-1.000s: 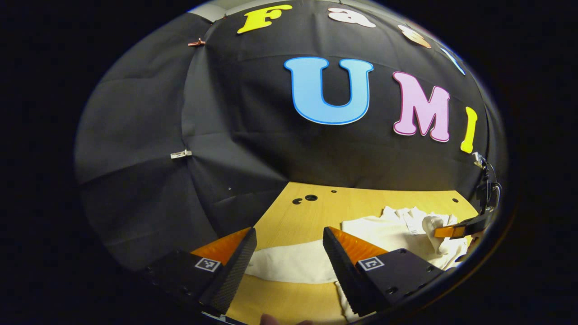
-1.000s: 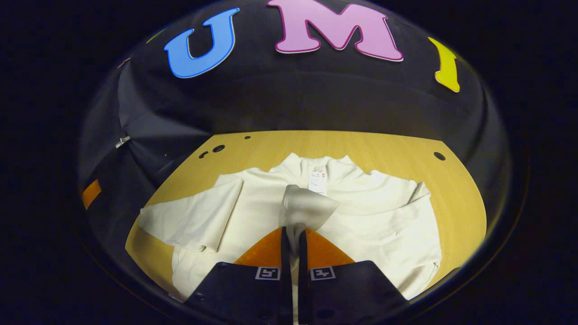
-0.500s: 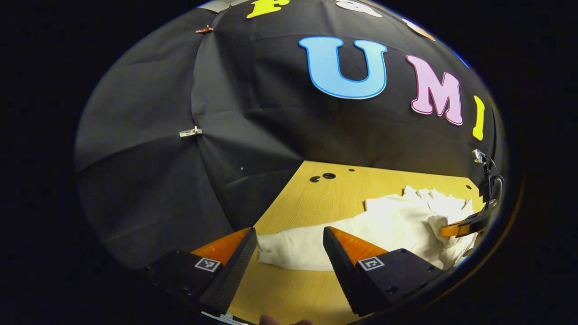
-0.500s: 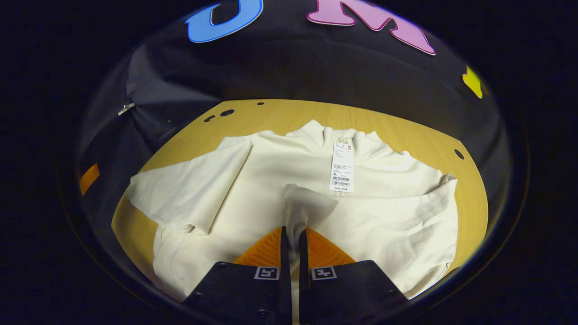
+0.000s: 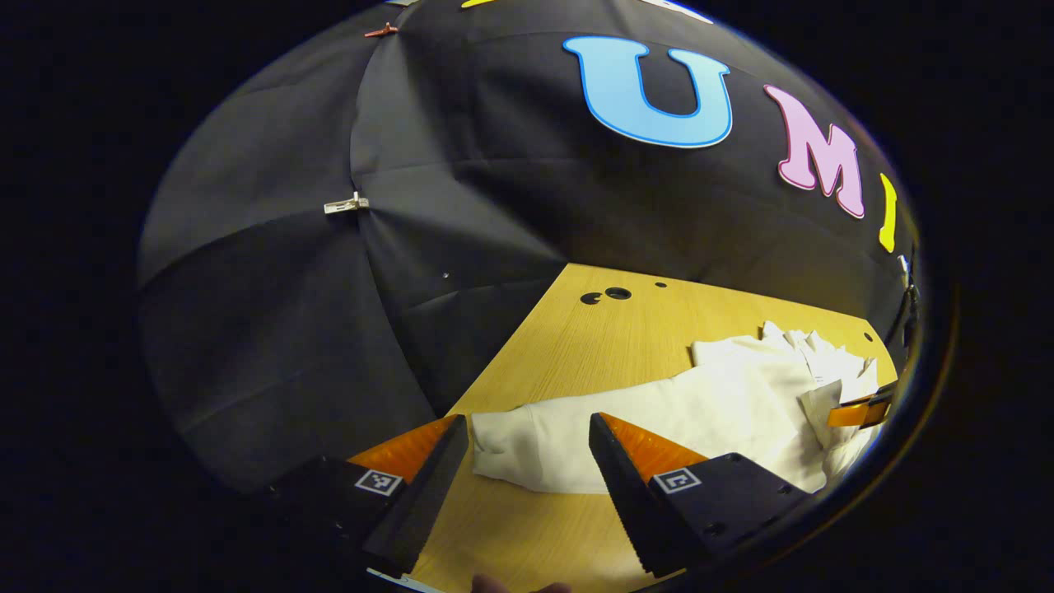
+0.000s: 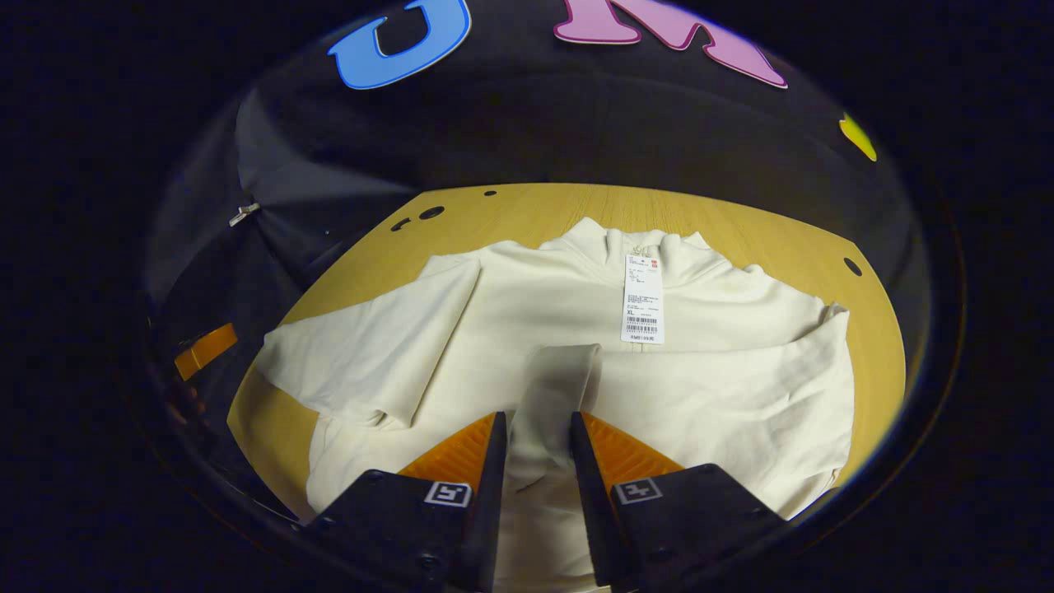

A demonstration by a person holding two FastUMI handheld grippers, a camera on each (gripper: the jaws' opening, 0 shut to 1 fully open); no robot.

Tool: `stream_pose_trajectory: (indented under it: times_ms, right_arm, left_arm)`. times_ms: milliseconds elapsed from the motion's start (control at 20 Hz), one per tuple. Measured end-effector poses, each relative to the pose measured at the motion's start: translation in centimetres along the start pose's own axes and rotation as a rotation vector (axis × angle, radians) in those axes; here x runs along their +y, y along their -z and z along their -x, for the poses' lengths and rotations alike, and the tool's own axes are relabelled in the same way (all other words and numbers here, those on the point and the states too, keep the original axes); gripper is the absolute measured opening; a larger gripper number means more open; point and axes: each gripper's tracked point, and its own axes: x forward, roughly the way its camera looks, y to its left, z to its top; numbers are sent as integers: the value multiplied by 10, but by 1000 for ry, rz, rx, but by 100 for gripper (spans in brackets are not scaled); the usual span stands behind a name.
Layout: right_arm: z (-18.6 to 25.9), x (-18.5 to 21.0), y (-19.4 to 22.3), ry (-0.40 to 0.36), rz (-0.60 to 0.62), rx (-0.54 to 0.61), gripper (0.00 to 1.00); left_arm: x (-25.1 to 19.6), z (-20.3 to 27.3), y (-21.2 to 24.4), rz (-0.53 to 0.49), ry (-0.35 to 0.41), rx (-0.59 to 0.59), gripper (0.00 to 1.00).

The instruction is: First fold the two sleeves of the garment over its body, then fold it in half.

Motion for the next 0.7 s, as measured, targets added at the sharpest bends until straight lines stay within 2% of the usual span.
stream_pose_trajectory:
  times_ms: [50, 100, 150, 250, 300, 350, 700]
  right_arm:
    - [7, 1, -2, -5, -11, -7, 52]
    - [14, 2, -5, -10, -25, -16, 42]
    - [22, 2, -10, -14, -39, -27, 58]
    - [38, -1, -19, -16, -58, -54, 59]
    - [45, -3, -21, -13, -64, -65, 72]
    - [53, -7, -22, -9, -69, -72, 58]
    - [114, -40, -27, 32, -109, -122, 58]
  left_arm:
    - [-1, -4, 6, 0, -3, 20, 95]
    - [0, -8, 10, 4, -7, 41, 95]
    - [0, -11, 15, 6, -9, 59, 95]
    - [8, -19, 21, -14, -39, 86, 95]
    - [14, -23, 25, -24, -59, 100, 95]
    - [17, -28, 30, -28, -75, 117, 95]
    - [17, -55, 58, -37, -76, 241, 95]
